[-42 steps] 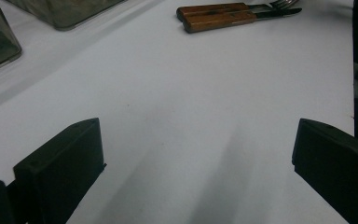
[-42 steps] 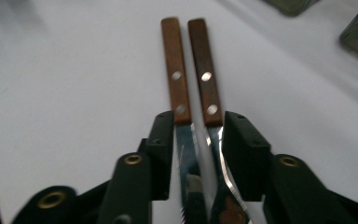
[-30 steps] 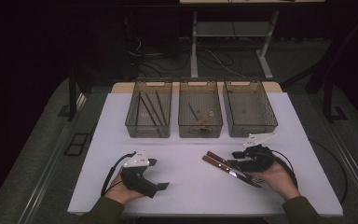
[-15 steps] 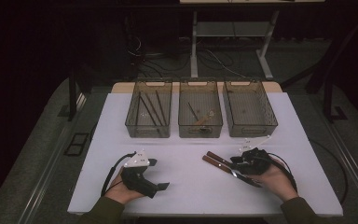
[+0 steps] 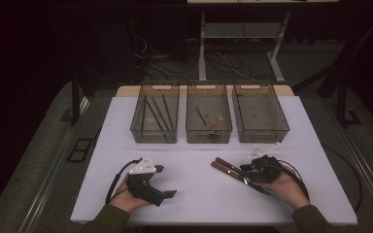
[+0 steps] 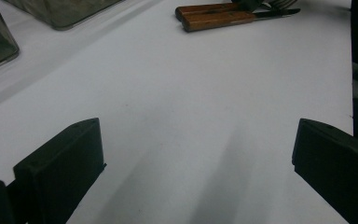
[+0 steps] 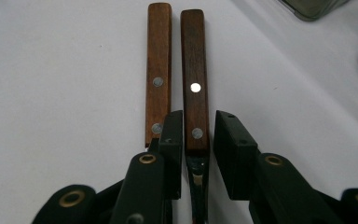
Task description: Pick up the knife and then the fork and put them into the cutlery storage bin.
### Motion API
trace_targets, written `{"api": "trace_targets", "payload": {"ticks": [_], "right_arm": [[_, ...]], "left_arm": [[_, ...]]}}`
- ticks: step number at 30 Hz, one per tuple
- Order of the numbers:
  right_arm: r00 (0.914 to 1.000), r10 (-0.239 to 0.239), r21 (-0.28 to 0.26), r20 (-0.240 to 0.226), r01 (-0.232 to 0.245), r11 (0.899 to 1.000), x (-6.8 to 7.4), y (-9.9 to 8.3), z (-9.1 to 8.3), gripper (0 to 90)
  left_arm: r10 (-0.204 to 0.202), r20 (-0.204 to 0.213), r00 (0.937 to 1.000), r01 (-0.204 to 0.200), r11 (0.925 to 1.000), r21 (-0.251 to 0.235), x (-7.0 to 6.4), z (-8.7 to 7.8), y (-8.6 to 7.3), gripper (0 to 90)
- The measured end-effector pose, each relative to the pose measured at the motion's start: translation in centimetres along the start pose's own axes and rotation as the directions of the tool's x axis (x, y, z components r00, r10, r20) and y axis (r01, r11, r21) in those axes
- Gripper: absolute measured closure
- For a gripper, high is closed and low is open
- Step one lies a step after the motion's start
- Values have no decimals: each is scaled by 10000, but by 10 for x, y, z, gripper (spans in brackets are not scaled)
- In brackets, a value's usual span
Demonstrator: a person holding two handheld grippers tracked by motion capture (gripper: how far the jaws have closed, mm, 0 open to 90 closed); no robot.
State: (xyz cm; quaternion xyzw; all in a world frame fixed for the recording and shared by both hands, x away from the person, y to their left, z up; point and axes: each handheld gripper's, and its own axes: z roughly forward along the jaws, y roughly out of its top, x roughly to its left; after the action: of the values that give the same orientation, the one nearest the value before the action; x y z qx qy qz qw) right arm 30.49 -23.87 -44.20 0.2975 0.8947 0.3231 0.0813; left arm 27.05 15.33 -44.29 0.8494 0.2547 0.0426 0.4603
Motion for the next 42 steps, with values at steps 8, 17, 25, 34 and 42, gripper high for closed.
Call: {"api": "trace_targets", "payload": {"ticks": [8, 17, 25, 34, 42], "right_arm": [[9999, -137, -174, -90, 136, 9998, -2, -4, 1, 727], [9996, -179, -454, -208, 170, 9988, -4, -8, 2, 754], [9995, -147, -502, -286, 132, 9987, -6, -9, 2, 768], [9994, -24, -425, -347, 10, 9991, -6, -7, 1, 771], [9982, 213, -465, -568, -239, 9986, -11, -8, -1, 771]], "left_arm": [[5, 14, 10000, -5, 10000, 11, 0, 0, 0, 11], [14, 33, 10000, -14, 10000, 49, 0, 1, 0, 11], [13, 39, 10000, -13, 10000, 40, -1, 1, 0, 11], [17, 50, 10000, -17, 10000, 23, -1, 1, 0, 11], [5, 59, 10000, -5, 10000, 7, -1, 1, 0, 11]]}}
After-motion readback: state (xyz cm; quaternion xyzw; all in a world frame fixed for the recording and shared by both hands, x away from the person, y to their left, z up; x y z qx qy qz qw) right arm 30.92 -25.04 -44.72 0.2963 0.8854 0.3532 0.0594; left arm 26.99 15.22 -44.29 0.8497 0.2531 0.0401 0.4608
